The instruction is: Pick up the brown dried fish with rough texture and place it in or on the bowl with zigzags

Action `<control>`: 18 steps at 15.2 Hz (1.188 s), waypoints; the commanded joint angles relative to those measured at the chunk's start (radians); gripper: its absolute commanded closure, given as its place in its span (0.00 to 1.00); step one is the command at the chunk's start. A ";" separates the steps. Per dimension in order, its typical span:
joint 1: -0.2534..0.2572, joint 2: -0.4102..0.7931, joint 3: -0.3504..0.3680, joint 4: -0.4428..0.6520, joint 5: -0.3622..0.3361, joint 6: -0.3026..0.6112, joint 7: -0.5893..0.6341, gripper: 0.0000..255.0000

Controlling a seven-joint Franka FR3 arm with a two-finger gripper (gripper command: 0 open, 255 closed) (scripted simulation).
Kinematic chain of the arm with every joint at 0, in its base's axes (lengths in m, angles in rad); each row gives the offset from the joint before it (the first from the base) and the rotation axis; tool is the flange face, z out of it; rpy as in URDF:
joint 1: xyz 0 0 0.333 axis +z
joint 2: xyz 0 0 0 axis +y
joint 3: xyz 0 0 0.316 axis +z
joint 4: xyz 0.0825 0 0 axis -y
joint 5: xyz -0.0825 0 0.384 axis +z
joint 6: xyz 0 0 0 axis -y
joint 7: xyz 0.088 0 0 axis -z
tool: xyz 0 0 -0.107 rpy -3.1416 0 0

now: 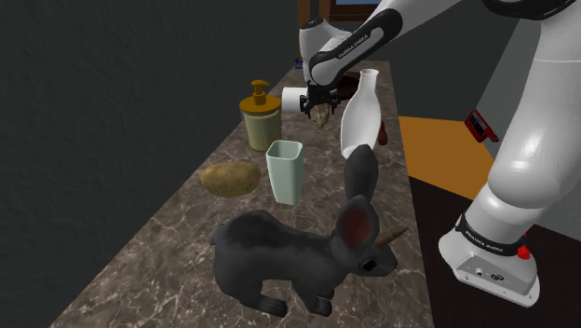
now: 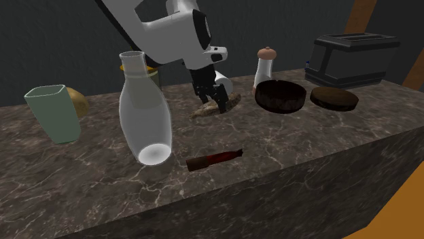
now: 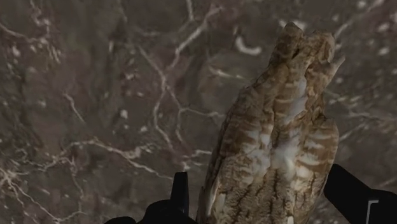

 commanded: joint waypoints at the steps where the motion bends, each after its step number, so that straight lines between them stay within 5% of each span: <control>1: 0.000 0.000 0.000 0.000 0.000 0.001 0.000 0.00; 3: 0.000 0.000 0.000 0.000 0.000 0.001 0.000 0.00; 4: 0.000 0.000 0.000 0.000 0.000 0.001 0.000 1.00; 18: -0.001 -0.031 0.005 0.027 0.020 -0.055 -0.024 1.00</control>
